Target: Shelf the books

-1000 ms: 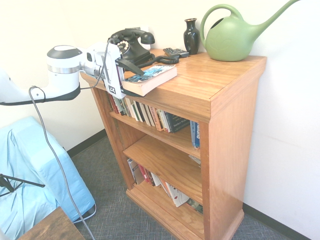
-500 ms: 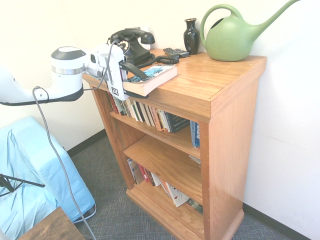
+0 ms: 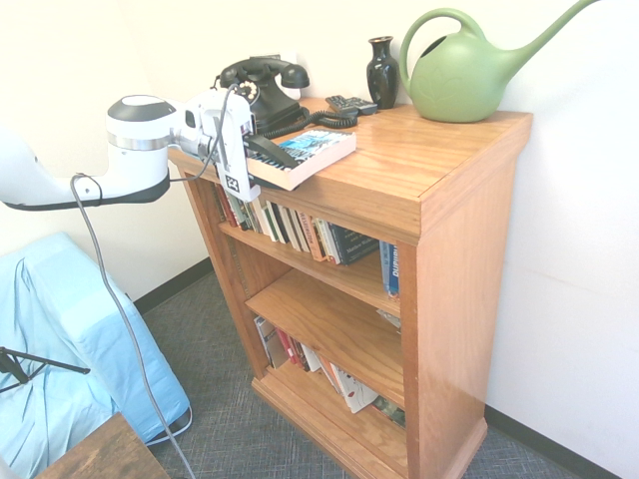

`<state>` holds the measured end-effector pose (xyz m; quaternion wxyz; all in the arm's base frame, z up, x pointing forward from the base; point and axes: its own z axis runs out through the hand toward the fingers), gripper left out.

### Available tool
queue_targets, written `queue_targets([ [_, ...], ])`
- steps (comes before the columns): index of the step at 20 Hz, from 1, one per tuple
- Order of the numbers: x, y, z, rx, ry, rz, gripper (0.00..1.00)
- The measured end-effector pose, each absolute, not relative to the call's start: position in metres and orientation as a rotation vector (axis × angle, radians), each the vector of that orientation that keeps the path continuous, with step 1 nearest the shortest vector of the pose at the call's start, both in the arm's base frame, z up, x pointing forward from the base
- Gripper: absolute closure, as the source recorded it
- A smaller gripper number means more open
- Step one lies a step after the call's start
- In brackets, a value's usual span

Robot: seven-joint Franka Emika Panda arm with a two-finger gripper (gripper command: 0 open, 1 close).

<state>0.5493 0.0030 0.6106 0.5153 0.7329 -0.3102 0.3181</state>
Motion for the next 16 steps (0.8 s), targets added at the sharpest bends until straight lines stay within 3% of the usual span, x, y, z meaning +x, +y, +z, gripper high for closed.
queue_targets([
  [12, 0.547, -0.004, 0.62, 1.758, -0.782, 0.768, 1.0],
  [16, 0.522, 0.005, 0.642, 1.845, -0.882, 0.777, 1.0],
])
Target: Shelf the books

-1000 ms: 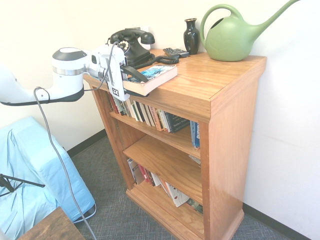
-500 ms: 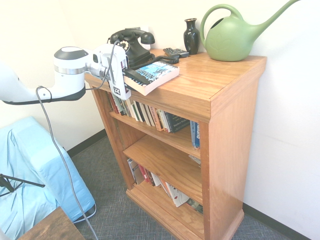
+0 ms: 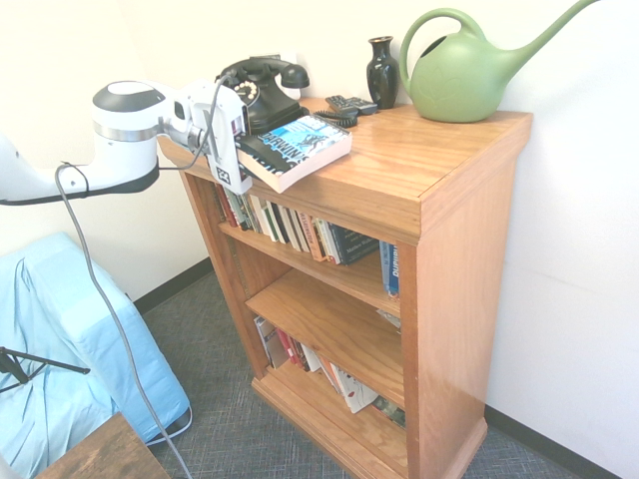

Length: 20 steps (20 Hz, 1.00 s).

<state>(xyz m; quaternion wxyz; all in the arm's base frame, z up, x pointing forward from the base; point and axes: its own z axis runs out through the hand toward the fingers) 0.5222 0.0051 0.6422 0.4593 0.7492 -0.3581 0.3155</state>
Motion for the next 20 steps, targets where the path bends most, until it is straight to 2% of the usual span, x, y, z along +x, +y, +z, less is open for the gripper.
queue_targets([
  [4, 0.463, 0.032, 0.664, 1.963, -0.98, 0.829, 1.0],
  [8, 0.407, 0.039, 0.654, 2.1, -1.064, 0.917, 1.0],
  [15, 0.349, 0.022, 0.547, 2.312, -1.148, 0.914, 1.0],
  [20, 0.338, -0.015, 0.482, 2.382, -1.216, 0.888, 1.0],
])
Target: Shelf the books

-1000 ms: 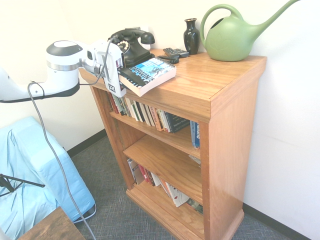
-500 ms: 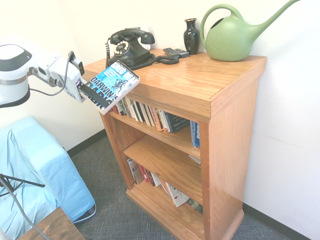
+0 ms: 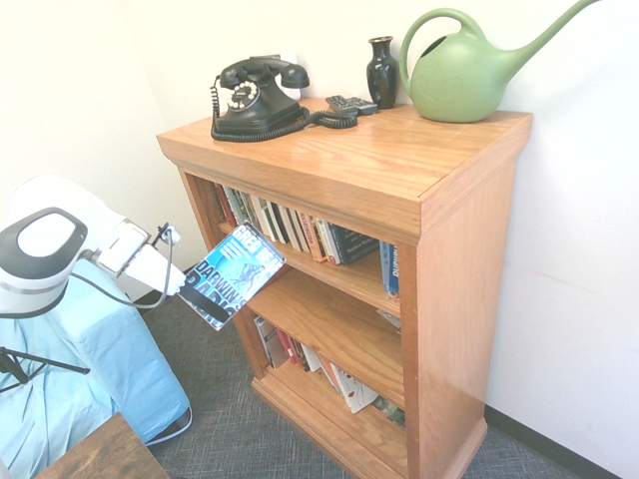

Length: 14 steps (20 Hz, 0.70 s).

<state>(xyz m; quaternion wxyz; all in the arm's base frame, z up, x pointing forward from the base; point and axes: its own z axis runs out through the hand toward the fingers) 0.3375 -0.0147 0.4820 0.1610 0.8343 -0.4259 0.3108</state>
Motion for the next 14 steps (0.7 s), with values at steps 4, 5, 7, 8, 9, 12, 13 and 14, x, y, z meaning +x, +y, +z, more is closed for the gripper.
queue_targets([
  [4, 0.347, -0.04, 0.465, 2.424, -1.249, 0.887, 1.0],
  [5, 0.351, -0.045, 0.461, 2.437, -1.249, 0.892, 1.0],
  [7, 0.36, -0.053, 0.453, 2.457, -1.246, 0.905, 1.0],
  [8, 0.367, -0.056, 0.449, 2.468, -1.242, 0.91, 1.0],
  [9, 0.373, -0.058, 0.446, 2.478, -1.236, 0.913, 1.0],
  [12, 0.399, -0.059, 0.44, 2.505, -1.211, 0.919, 1.0],
  [13, 0.408, -0.059, 0.439, 2.513, -1.203, 0.921, 1.0],
  [14, 0.417, -0.06, 0.437, 2.52, -1.197, 0.92, 1.0],
])
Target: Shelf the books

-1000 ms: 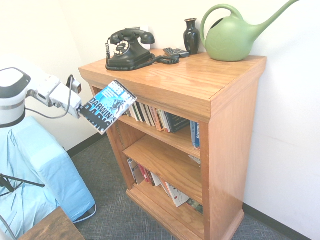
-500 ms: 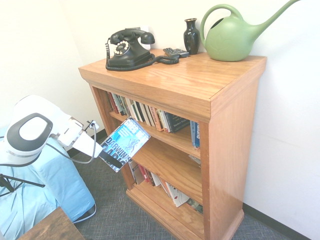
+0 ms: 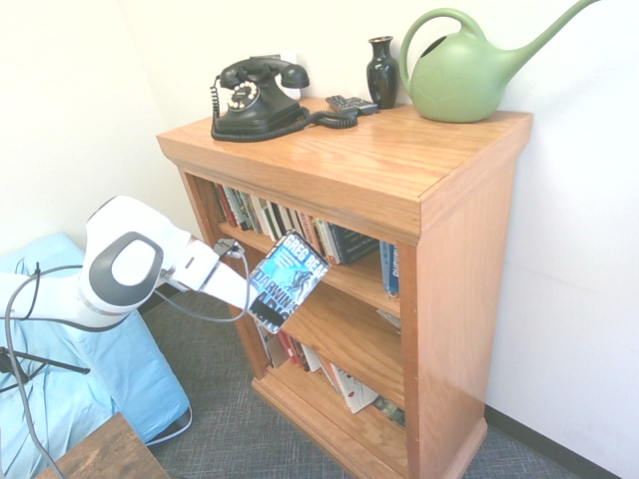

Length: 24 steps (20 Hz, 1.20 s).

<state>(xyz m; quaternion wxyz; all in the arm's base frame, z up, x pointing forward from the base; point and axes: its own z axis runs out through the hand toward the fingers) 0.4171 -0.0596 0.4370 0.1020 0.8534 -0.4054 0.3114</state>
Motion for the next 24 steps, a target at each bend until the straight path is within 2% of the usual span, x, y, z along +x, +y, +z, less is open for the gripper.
queue_targets([
  [24, 0.521, -0.056, 0.38, 2.539, -1.106, 1.068, 1.0],
])
